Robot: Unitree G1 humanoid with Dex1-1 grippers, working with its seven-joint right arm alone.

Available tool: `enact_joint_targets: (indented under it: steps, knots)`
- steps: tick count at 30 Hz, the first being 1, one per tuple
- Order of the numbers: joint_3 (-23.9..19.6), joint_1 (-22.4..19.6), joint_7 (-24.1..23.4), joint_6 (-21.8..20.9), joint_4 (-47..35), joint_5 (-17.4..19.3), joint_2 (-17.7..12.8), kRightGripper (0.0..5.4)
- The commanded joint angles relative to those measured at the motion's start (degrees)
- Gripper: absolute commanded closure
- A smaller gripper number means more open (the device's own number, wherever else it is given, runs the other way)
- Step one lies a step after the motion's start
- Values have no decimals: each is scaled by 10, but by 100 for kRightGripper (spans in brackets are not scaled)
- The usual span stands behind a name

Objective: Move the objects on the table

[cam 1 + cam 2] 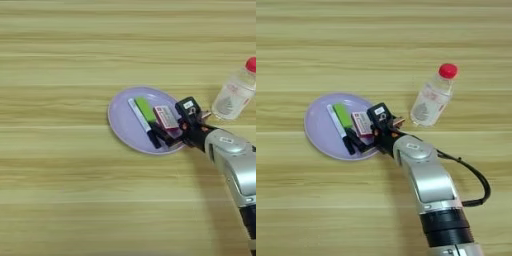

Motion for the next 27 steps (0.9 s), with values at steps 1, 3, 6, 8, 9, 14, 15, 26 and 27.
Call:
enact_joint_targets:
  steps: [1,3,6,8,9,14,15,26,27]
  knots:
    - [-4,-36,-7,-23,7,0,-4,3]
    - [-3,-36,-6,-25,10,0,-4,3]
    - [-2,-34,-7,-27,12,-2,-4,3]
    - [0,-28,-5,-25,5,-2,-6,3]
    - [1,-26,-4,-24,2,-3,-8,3]
    - [-6,-20,-2,-26,10,-3,-16,3]
    - [-5,-19,-1,-26,10,-4,-16,3]
    - [2,-8,7,-25,21,-5,-16,51]
    - [2,-9,7,-24,23,-4,-15,64]
